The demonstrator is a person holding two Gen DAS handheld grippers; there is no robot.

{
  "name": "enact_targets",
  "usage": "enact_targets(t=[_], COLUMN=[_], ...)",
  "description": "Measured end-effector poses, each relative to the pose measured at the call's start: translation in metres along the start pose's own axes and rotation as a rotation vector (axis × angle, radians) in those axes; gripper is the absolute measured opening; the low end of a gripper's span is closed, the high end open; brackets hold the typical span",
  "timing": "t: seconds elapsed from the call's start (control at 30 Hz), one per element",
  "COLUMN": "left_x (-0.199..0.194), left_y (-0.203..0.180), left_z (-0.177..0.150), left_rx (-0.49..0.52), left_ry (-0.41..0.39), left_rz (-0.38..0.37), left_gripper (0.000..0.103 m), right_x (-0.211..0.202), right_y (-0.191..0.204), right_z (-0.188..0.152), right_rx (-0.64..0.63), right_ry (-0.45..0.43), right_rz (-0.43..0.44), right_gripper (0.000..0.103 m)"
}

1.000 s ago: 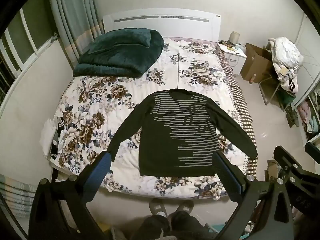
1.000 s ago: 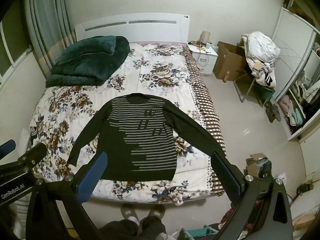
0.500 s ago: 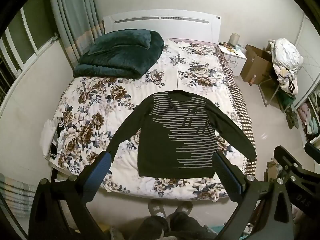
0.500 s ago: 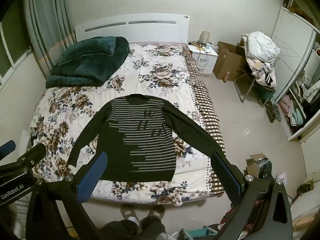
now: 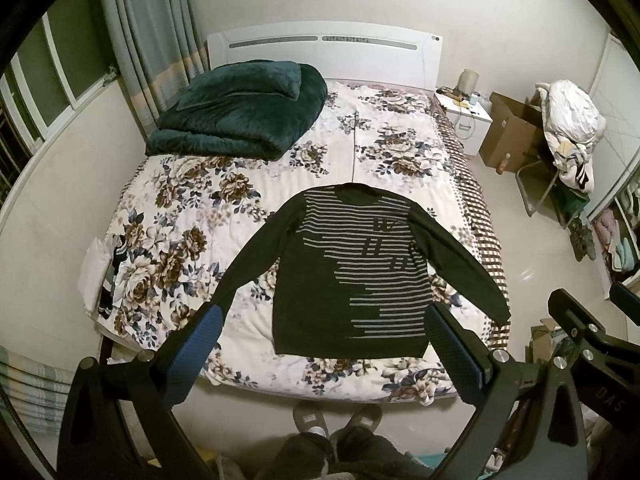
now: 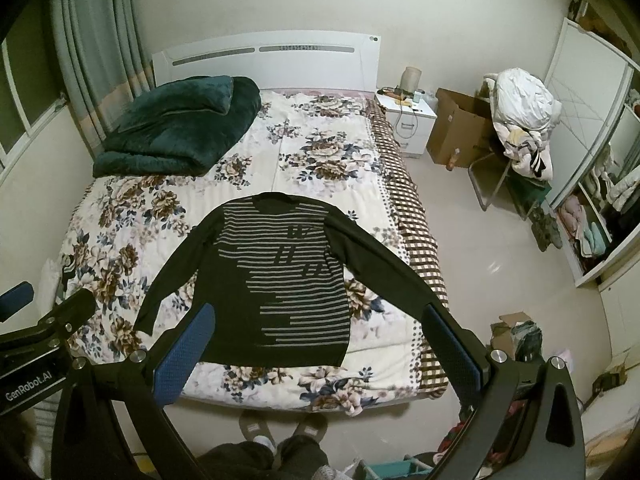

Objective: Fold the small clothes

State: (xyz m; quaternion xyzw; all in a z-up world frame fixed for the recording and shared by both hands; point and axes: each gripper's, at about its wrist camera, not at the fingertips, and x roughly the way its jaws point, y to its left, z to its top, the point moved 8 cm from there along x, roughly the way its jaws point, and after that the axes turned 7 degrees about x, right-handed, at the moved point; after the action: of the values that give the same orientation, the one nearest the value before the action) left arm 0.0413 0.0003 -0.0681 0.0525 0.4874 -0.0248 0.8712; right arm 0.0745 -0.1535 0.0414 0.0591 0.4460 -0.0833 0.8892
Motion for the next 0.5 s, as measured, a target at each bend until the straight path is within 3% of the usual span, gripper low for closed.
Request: enact_targets(t=[0.5], left_x=[-0.0004], left_y=[0.0000], left_z=[-0.0001], left_rx=[-0.001], left_ry=[-0.005], left_rz=[-0.002], left_gripper=[0.103], right_x=[-0.0044], right_y=[0.0008], right_z=[0.0003], right_rx=[0.001], right_ry=[-0.005], right_rz=[0.000], right_gripper=[0.103])
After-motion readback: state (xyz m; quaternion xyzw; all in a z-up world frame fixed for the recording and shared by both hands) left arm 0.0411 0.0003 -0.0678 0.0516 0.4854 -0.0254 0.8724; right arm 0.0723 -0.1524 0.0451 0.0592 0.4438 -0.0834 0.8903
